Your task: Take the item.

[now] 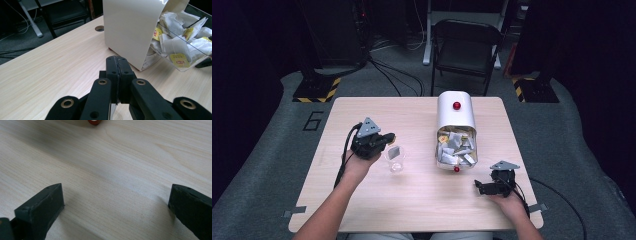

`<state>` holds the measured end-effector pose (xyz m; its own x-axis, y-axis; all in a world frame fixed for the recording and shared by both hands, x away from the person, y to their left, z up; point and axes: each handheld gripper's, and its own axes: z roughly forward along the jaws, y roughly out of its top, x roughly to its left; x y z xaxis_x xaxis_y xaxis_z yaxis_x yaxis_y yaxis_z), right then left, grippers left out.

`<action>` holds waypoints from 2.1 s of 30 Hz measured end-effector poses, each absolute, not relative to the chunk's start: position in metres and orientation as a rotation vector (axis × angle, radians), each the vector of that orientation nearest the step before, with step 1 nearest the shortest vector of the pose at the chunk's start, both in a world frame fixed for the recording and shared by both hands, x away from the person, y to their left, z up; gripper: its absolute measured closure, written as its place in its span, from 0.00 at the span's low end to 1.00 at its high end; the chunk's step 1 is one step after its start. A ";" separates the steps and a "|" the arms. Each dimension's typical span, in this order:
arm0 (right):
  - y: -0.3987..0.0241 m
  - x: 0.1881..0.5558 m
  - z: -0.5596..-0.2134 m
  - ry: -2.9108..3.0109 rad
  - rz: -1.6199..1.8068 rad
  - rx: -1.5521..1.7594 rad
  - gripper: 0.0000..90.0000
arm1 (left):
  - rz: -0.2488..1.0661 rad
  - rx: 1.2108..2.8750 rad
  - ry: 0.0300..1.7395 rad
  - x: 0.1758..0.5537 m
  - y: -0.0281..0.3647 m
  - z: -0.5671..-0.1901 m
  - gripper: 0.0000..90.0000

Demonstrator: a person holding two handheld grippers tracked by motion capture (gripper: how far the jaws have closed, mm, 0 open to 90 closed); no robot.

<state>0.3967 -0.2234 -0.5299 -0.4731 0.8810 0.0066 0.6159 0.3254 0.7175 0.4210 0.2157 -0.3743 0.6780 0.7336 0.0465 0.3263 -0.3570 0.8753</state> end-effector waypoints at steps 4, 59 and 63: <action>-0.224 0.397 -0.530 2.211 0.939 1.325 0.00 | 0.544 1.961 0.831 0.422 0.214 -0.378 0.99; -0.223 0.397 -0.530 2.210 0.937 1.327 0.00 | 0.513 1.963 0.955 0.413 0.248 -0.417 0.54; -0.223 0.397 -0.530 2.210 0.939 1.326 0.00 | 0.520 1.945 0.975 0.409 0.257 -0.420 0.51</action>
<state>0.3967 -0.2235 -0.5298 -0.4726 0.8813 0.0057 0.6157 0.3255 0.7176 0.4092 0.2572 -0.4205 0.6052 0.7959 -0.0155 0.4302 -0.3105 0.8477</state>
